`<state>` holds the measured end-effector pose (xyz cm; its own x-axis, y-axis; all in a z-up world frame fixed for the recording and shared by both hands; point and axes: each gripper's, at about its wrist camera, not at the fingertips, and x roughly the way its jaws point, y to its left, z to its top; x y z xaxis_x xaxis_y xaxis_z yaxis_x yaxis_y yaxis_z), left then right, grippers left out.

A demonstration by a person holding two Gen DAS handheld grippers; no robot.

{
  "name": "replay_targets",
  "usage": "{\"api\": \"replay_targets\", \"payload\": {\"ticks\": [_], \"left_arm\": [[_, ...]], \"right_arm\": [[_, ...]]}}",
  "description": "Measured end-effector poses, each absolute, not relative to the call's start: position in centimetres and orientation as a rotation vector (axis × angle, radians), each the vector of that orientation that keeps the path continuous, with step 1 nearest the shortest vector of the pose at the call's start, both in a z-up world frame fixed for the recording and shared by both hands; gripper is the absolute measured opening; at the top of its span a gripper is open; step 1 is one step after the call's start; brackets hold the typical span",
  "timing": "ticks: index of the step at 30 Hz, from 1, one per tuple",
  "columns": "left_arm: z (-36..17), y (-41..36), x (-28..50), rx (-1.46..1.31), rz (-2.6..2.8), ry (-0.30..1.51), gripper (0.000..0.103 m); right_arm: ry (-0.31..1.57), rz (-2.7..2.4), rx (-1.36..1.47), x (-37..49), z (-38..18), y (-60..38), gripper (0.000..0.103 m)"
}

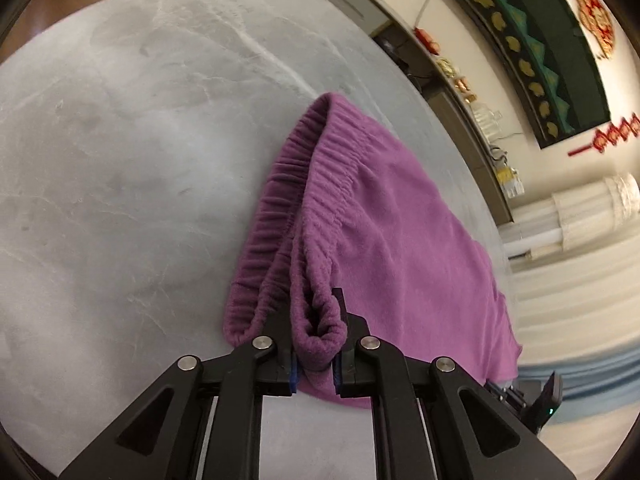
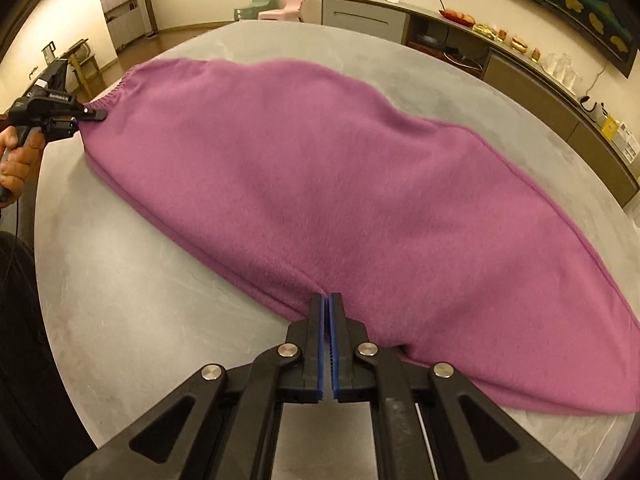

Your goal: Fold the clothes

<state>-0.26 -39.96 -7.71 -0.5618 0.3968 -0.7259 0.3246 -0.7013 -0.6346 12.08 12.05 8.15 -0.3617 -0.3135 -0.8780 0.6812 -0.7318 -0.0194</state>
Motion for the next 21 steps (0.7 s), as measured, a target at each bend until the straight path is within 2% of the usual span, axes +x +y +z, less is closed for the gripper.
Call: {"api": "replay_targets", "payload": {"ticks": [1,5,7,13,15,18,20,21], "left_arm": [[-7.1,-40.1,0.3,-1.405,2.467,-1.198,0.011],[-5.2,-40.5,1.4,-1.250,2.472,-1.235,0.030],[-4.6,-40.7,1.3,-1.209,2.487,-1.260,0.032],[-4.1,-41.5,1.8,-1.235,2.579,-1.245,0.033],[-3.1,-42.1,2.2,-1.176,2.672,-1.270,0.033],[-0.9,-41.8,2.3,-1.020,2.748,-1.210,0.033],[-0.3,-40.2,0.8,-1.012,2.701,-1.124,0.033],[-0.4,-39.2,-0.4,-1.049,2.679,-1.074,0.033]], "right_arm": [[0.523,-2.105,1.244,12.0,8.5,12.2,0.003],[0.536,-2.077,1.230,12.1,9.6,13.5,0.003],[0.502,-2.071,1.237,11.6,10.0,14.2,0.003],[0.536,-2.034,1.266,12.0,8.6,13.9,0.003],[0.555,-2.025,1.278,12.1,7.7,13.6,0.003],[0.502,-2.009,1.276,11.6,8.5,14.0,0.003],[0.426,-1.989,1.240,11.1,10.4,14.6,0.006],[0.374,-2.006,1.201,10.6,11.8,15.0,0.015]]}}
